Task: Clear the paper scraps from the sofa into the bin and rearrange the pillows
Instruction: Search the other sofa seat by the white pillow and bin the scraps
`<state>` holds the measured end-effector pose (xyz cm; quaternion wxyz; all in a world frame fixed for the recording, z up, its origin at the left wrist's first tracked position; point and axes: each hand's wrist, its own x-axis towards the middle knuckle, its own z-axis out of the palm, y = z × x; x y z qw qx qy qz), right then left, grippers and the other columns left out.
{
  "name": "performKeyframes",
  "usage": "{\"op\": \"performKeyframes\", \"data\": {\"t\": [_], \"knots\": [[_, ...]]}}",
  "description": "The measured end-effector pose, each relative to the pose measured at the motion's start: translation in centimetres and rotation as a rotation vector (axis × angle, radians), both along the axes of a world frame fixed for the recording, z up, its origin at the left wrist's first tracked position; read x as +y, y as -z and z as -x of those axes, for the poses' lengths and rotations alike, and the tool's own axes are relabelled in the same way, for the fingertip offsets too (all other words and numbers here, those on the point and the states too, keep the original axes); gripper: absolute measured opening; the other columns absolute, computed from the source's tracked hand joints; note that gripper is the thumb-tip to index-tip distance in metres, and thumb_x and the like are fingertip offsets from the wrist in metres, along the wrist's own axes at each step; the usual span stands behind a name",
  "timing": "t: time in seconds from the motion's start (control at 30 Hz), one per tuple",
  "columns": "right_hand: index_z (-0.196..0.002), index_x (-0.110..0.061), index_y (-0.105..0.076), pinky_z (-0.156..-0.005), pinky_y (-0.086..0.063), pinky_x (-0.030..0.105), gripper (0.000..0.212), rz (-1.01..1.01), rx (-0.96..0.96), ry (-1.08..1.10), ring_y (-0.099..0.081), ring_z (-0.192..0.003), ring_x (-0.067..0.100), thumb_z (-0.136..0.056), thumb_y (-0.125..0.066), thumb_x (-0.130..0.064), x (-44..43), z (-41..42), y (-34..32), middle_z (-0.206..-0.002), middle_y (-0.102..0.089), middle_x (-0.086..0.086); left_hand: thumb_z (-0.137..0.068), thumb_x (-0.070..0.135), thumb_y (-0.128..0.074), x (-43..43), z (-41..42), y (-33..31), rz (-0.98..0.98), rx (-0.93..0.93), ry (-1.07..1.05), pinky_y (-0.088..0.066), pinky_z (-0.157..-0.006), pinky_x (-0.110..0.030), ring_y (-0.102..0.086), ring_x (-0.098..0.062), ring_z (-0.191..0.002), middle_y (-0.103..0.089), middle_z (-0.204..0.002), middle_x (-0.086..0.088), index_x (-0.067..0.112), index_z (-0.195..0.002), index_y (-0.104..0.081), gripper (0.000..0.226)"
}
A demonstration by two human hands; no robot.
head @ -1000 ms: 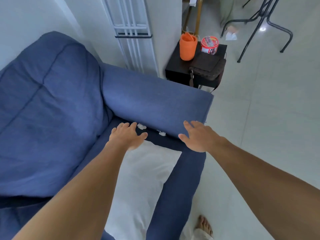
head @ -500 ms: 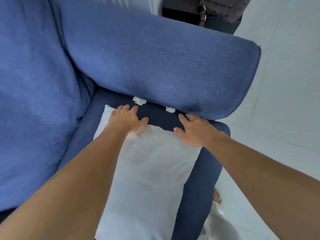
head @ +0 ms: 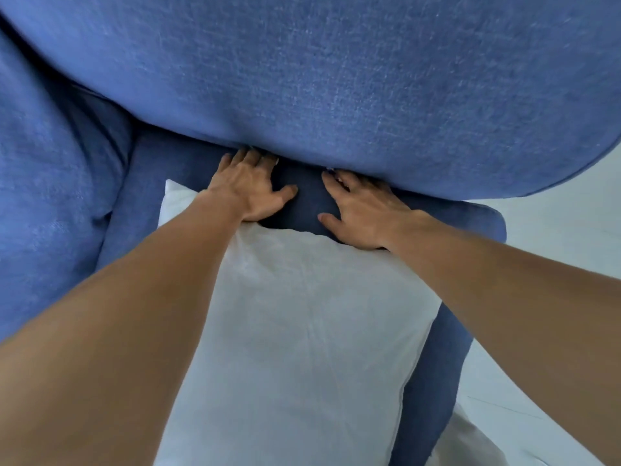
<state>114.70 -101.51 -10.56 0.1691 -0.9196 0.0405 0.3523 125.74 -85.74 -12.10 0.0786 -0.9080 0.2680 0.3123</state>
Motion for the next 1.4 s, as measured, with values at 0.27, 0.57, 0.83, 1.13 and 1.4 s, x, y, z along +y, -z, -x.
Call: {"op": "performKeyframes", "data": {"t": [0.27,0.57,0.83,1.13,1.4], "knots": [[-0.154,-0.011,-0.001,-0.121,-0.009,0.037,0.094,-0.025,0.137,0.012,-0.005,-0.148,0.024,-0.09,-0.048,-0.061,-1.2,-0.4,2.1,-0.162,0.002,0.003,-0.087,0.065,-0.048,0.7,-0.8,1.3,0.045,0.095,0.093,-0.027,-0.111,-0.044,-0.032,-0.032,-0.138,-0.021,-0.156,-0.006,0.026,-0.149,-0.029,0.076],[-0.152,-0.015,-0.017,-0.117,-0.021,0.037,0.1,-0.051,0.201,0.065,-0.021,-0.145,0.023,-0.078,-0.063,-0.063,-1.0,-1.7,3.3,-0.158,-0.018,0.003,-0.08,0.073,-0.048,0.8,-1.3,2.2,-0.042,0.106,0.153,-0.016,-0.116,-0.04,-0.024,-0.027,-0.142,-0.022,-0.155,-0.008,0.022,-0.146,-0.034,0.085],[-0.155,-0.019,0.005,-0.119,-0.015,0.037,0.115,-0.073,0.354,0.018,-0.008,-0.149,0.019,-0.075,-0.063,-0.068,-1.5,-3.1,3.7,-0.162,-0.001,-0.001,-0.068,0.089,-0.039,-0.9,-4.0,2.6,-0.222,0.236,0.268,-0.013,-0.12,-0.039,-0.015,-0.022,-0.148,-0.016,-0.161,0.001,0.026,-0.154,-0.017,0.109],[-0.153,-0.024,-0.008,-0.116,-0.024,0.04,0.126,-0.02,0.36,0.04,-0.023,-0.144,0.023,-0.057,-0.072,-0.075,-2.3,-5.2,5.3,-0.159,-0.017,-0.002,-0.044,0.1,-0.044,-1.5,-5.9,4.9,-0.156,0.217,0.218,-0.006,-0.12,-0.039,-0.006,-0.018,-0.149,-0.007,-0.162,0.006,0.033,-0.153,-0.008,0.133],[-0.144,-0.017,-0.033,-0.107,-0.038,0.038,0.096,0.036,0.224,0.111,-0.043,-0.129,0.029,-0.069,-0.074,-0.06,-0.4,-1.8,5.3,-0.145,-0.041,0.006,-0.065,0.081,-0.058,-1.7,-1.9,4.4,-0.141,0.193,0.057,-0.033,-0.111,-0.04,-0.04,-0.029,-0.135,-0.041,-0.148,-0.007,0.026,-0.146,-0.04,0.099]]}}
